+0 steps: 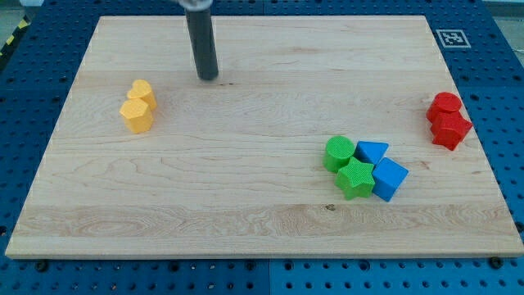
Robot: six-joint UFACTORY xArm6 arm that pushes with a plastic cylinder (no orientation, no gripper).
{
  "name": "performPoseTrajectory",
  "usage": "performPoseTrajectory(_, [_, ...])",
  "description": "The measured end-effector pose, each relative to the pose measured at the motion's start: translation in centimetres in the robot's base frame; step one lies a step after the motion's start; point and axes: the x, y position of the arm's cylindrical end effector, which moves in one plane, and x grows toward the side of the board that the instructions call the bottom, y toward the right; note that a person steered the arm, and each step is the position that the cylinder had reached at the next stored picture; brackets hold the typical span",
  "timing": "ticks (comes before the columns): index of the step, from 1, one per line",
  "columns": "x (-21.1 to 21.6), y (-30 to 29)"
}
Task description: Move your arm towards the red star
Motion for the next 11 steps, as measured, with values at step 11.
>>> performPoseTrajectory(11, [15.6,44.0])
